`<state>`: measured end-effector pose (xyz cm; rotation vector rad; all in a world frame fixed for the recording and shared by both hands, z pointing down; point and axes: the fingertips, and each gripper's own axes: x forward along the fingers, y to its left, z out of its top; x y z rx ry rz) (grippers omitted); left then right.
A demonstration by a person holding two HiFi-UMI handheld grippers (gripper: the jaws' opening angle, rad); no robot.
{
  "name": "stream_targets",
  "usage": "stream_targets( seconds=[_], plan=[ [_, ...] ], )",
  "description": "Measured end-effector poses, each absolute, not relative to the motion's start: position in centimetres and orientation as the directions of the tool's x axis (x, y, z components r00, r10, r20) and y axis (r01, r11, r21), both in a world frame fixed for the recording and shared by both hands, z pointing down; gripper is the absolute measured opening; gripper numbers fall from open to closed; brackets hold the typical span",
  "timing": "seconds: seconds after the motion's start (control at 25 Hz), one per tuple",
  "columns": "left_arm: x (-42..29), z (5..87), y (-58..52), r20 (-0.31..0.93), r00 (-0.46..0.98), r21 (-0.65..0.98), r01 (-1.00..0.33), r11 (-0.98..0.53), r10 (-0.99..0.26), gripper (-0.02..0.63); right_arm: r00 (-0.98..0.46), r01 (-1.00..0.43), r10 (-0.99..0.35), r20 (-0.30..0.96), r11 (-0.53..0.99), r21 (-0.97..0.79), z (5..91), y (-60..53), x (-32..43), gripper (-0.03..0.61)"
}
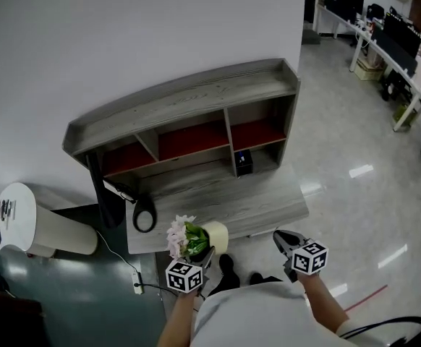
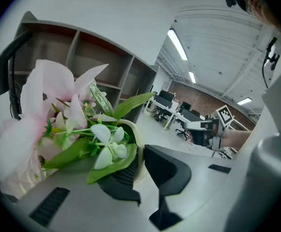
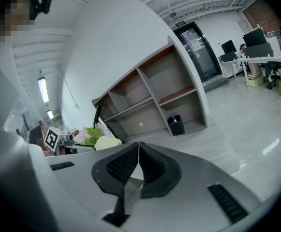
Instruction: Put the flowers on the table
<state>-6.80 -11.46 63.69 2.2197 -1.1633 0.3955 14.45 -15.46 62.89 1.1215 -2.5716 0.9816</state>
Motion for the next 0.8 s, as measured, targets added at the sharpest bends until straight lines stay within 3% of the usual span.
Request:
stream_targets(
  seconds=[0.8],
  plan=[
    [-15.1, 69.4, -20.8, 0.670, 0.604, 0.215, -0.714, -0.667, -0.431, 0.052, -0.615, -0.783, -0.619, 0.488, 0.406, -0.471, 64.2, -22.4, 5.5, 0.020]
  ],
)
